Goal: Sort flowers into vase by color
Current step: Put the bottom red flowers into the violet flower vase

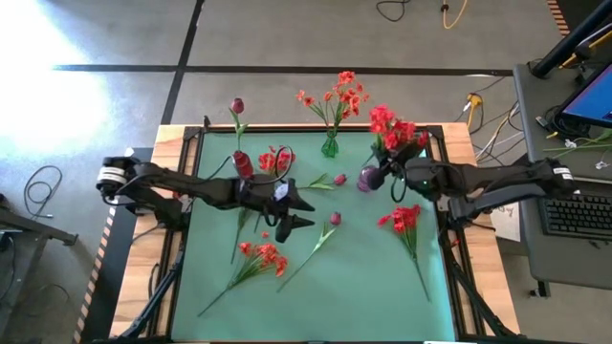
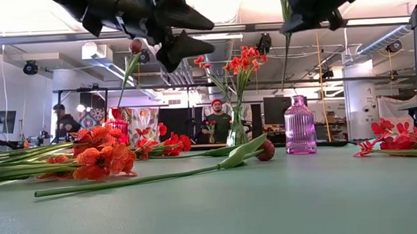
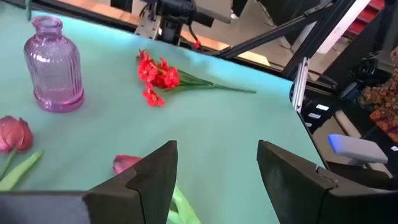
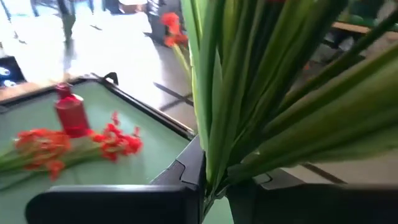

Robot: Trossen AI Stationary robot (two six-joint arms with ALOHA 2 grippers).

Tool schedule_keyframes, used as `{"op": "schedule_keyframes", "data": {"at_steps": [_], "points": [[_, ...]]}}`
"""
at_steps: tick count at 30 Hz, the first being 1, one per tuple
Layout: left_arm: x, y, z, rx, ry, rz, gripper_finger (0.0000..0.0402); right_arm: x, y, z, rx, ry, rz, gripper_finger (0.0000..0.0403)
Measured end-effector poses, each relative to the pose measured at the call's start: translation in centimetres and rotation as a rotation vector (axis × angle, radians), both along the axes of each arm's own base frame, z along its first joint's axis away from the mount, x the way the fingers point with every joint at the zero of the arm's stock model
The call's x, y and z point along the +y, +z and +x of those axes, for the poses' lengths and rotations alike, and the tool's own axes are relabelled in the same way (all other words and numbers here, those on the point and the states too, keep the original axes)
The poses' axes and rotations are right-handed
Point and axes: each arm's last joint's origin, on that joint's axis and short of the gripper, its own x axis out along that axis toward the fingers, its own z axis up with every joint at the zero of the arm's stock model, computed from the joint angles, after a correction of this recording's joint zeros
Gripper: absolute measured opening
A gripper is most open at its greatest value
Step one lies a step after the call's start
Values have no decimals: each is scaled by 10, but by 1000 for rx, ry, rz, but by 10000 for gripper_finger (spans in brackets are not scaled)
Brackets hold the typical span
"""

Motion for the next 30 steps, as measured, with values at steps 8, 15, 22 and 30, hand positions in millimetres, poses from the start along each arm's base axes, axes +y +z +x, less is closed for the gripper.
{"op": "schedule_keyframes", "data": {"at_steps": [8, 15, 22, 30], "points": [[0, 5, -3, -15, -1, 12, 210, -4, 5, -13, -35, -18, 34, 38], [0, 5, -3, -15, 1, 14, 210, -2, 8, -23, -50, 54, 90, 38], [1, 6, -3, -15, 1, 14, 210, -2, -1, -23, 11, 38, 116, 38], [1, 6, -3, -15, 1, 13, 210, -3, -3, -19, 28, -10, 93, 38]]}}
